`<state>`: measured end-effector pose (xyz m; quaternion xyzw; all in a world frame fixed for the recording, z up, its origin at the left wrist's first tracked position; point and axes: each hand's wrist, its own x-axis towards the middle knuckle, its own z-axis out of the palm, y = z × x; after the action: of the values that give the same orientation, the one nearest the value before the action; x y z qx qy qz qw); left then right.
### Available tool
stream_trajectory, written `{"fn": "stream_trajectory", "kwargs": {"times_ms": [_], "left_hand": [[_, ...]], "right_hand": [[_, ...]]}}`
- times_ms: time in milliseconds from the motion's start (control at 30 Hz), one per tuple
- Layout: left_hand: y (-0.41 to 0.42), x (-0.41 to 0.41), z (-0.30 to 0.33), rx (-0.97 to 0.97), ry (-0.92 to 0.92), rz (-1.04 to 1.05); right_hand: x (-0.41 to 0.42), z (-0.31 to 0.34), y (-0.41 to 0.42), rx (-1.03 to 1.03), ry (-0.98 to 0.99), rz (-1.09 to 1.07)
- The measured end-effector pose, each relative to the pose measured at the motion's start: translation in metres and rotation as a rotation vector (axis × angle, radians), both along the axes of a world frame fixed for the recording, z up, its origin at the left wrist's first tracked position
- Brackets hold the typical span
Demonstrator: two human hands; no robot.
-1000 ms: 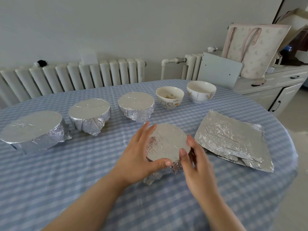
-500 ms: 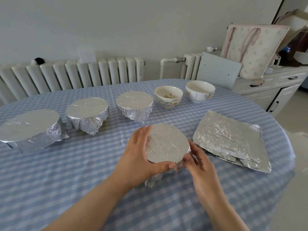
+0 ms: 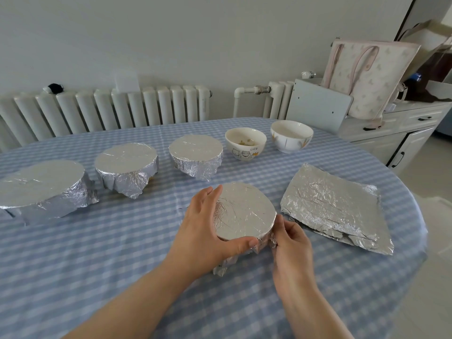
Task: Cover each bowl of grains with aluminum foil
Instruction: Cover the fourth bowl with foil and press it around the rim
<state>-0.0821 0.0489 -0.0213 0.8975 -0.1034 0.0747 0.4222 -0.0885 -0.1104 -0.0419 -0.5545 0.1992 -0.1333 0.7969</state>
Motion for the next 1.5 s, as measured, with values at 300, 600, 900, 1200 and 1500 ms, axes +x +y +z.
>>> {"fn": "stream_trajectory", "kwargs": {"times_ms": [300, 600, 900, 1200, 1500], "left_hand": [[0.000, -0.001, 0.001, 0.023, -0.006, -0.005], [0.001, -0.001, 0.001, 0.027, 0.005, -0.005], [0.001, 0.000, 0.001, 0.031, 0.002, -0.007], [0.001, -0.001, 0.000, 0.024, 0.005, -0.011], [0.000, 0.000, 0.000, 0.035, 0.002, -0.009]], "right_hand": [[0.008, 0.003, 0.004, 0.005, 0.003, -0.048], [0.013, 0.005, 0.001, -0.084, 0.054, 0.001], [0.022, 0.003, -0.003, -0.417, 0.109, 0.066], [0.031, 0.003, -0.020, -0.820, 0.270, 0.265], [0.019, 0.008, -0.008, -0.329, 0.204, 0.020]]}}
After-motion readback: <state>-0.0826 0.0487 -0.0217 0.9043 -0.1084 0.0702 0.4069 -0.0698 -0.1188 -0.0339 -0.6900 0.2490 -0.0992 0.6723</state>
